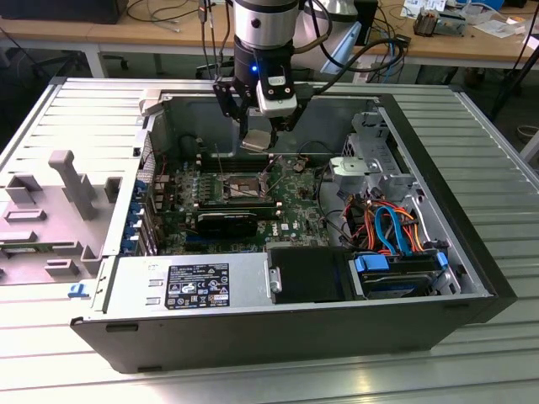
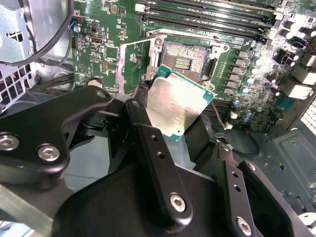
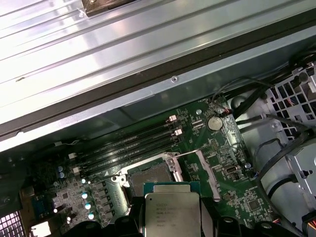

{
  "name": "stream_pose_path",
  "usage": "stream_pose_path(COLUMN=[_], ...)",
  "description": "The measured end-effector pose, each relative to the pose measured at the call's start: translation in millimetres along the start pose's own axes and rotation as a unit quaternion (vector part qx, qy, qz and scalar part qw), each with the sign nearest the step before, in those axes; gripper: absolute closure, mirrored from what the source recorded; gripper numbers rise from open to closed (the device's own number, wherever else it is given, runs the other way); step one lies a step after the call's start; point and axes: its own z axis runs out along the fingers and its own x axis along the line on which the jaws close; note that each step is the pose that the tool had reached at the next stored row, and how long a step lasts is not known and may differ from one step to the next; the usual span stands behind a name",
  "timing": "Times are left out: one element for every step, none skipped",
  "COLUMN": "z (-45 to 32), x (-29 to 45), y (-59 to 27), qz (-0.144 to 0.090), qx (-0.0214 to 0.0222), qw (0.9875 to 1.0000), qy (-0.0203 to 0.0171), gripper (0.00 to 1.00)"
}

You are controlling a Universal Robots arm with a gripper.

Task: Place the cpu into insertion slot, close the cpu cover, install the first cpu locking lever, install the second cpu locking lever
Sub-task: 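Place the cpu into insertion slot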

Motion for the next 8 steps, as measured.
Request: stream_pose_path(z=[0.0, 0.0, 0.0, 0.0, 0.0, 0.0, 0.0, 0.0], x=[0.0, 0.0, 0.0, 0.0, 0.0, 0.0, 0.0, 0.0], y=[0.0, 0.0, 0.0, 0.0, 0.0, 0.0, 0.0, 0.0], qz=[0.001, 0.001, 0.003, 0.004, 0.004, 0.005, 0.006, 0.007], qx=[0.0, 0.0, -0.0001, -0.0001, -0.0001, -0.0001, -0.0001, -0.0001], qw=[1.0, 1.0, 1.0, 1.0, 1.0, 1.0, 1.0, 1.0], qy=[0.0, -0.0001, -0.0002, -0.0003, -0.0004, -0.0005, -0.0005, -0.0006], gripper=[0.46, 0.46, 0.46, 0.46, 0.46, 0.46, 0.46, 0.46])
